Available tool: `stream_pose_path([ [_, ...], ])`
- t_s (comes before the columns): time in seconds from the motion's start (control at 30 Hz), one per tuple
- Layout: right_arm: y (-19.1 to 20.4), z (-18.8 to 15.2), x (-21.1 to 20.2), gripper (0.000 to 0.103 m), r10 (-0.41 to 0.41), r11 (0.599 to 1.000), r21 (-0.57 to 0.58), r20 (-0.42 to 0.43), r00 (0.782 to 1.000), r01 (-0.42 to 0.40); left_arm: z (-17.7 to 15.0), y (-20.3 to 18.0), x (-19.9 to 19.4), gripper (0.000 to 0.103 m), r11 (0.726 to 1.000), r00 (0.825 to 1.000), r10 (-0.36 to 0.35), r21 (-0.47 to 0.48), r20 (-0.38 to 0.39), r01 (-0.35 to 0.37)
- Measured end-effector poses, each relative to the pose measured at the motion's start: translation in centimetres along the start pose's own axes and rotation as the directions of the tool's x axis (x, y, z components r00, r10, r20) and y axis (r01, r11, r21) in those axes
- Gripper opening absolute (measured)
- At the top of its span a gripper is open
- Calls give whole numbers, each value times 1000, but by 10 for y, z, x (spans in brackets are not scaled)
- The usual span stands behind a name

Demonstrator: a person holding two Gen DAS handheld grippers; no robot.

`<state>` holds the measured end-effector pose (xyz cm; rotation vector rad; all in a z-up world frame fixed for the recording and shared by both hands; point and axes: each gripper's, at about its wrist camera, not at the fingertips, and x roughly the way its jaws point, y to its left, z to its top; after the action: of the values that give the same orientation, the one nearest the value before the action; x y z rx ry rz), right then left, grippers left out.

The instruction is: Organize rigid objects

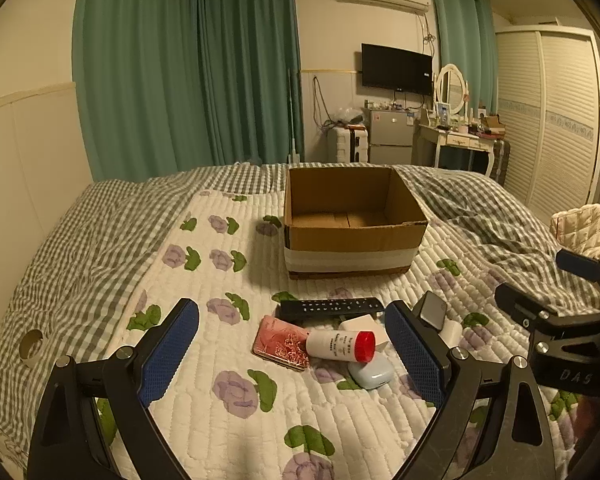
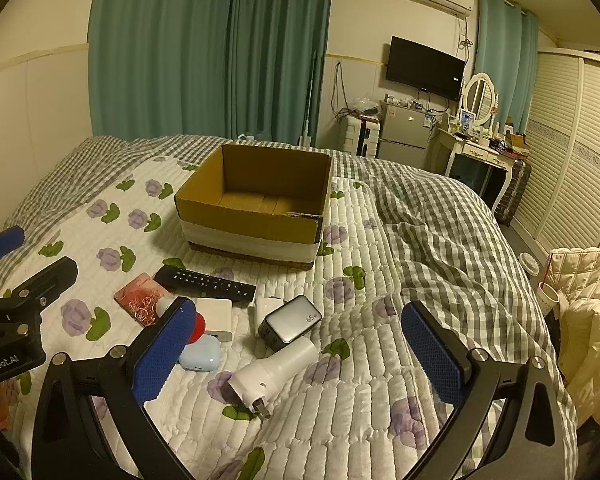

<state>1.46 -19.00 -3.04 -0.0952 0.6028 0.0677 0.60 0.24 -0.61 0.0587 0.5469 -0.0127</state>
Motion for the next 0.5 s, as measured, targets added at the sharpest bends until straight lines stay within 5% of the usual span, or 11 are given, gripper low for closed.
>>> stream_pose_path([
  [0.27, -4, 0, -1, 103, 22, 1000, -14, -1, 1000, -22, 6, -6, 0, 96, 1000, 1000, 21, -14, -12, -21],
  [0.5, -7, -1, 32, 103, 16, 997, -69, -99, 995, -23, 0, -9, 36, 96, 996, 991, 74, -31, -109, -78],
])
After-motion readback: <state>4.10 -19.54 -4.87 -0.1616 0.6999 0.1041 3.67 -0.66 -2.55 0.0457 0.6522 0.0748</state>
